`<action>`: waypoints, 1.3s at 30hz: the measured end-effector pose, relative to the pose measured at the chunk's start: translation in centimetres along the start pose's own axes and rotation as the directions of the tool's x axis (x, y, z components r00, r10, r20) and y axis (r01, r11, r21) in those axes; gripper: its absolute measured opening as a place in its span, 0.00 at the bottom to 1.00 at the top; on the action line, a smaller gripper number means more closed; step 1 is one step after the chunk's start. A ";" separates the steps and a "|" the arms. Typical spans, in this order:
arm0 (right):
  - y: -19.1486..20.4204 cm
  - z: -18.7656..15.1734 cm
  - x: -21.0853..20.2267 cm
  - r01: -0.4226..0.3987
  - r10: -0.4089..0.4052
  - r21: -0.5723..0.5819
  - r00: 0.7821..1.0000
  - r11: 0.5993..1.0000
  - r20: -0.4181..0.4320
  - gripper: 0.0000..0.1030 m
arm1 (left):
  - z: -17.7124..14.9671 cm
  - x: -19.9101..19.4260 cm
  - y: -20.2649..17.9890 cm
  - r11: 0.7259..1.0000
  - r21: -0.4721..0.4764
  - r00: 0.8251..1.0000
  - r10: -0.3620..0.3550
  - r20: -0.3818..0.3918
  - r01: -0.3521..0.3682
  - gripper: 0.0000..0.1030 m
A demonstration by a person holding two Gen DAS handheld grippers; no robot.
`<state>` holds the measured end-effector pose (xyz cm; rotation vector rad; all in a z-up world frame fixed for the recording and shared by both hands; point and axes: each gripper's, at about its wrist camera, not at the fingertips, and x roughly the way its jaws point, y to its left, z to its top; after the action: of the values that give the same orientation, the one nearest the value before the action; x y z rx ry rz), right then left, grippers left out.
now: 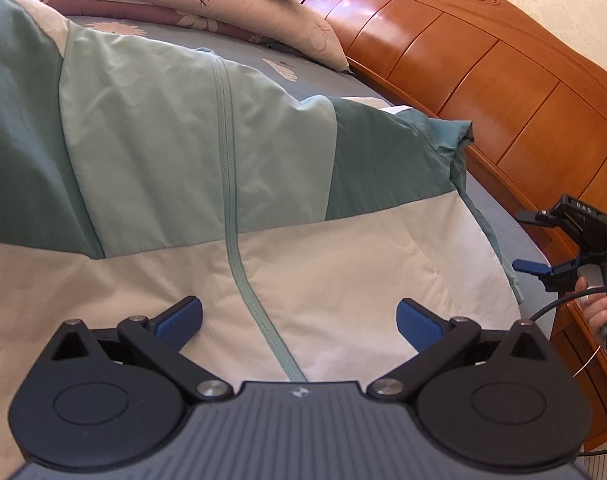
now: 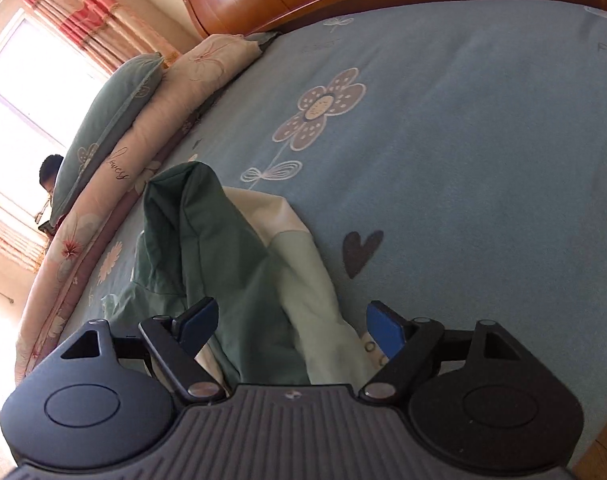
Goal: Fold clothes
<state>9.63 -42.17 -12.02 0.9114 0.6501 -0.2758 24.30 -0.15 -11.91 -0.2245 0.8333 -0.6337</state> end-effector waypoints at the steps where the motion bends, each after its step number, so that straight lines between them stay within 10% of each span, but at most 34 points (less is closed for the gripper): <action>1: -0.9 -0.8 -0.4 0.009 -0.009 0.029 1.000 1.000 -0.005 0.83 | 0.0 0.0 0.0 1.000 -0.002 1.000 -0.001 0.001 0.001 0.99; 7: -4.1 -5.2 -0.3 -0.067 0.080 0.162 0.994 0.984 -0.077 0.83 | -0.2 0.2 -0.2 1.000 0.009 1.000 0.004 0.009 -0.004 0.99; 16: -2.7 -6.5 3.4 -0.196 0.183 0.246 0.980 0.949 0.076 0.84 | -0.3 0.0 0.2 1.000 -0.005 1.000 -0.012 0.019 0.012 0.99; 21: -2.0 -4.6 3.1 -0.121 0.117 0.146 0.993 0.982 0.034 0.25 | -0.4 -0.1 0.3 1.000 -0.008 1.000 -0.017 0.021 0.018 0.99; 27: -1.4 0.2 0.3 0.068 -0.064 -0.039 0.993 0.997 0.098 0.23 | -0.5 -0.1 0.3 1.000 -0.004 0.999 -0.019 0.026 0.019 0.99; 33: -0.7 8.4 -0.2 0.327 -0.288 -0.184 0.934 0.927 0.211 0.19 | -0.4 0.0 0.2 1.000 0.002 0.999 -0.023 0.034 0.023 0.99; 37: 0.5 13.2 0.2 0.475 -0.353 -0.278 0.850 0.835 0.392 0.20 | -0.3 0.1 0.2 1.000 0.009 0.999 -0.024 0.039 0.024 0.99; 39: 0.4 15.8 1.4 0.511 -0.381 -0.277 0.828 0.814 0.410 0.34 | -0.3 0.1 0.2 1.000 0.014 0.999 -0.024 0.041 0.024 0.99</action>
<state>17.31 -54.50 -5.70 0.3077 0.5663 -0.6991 24.20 -0.05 -12.30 -0.2351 0.7874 -0.6550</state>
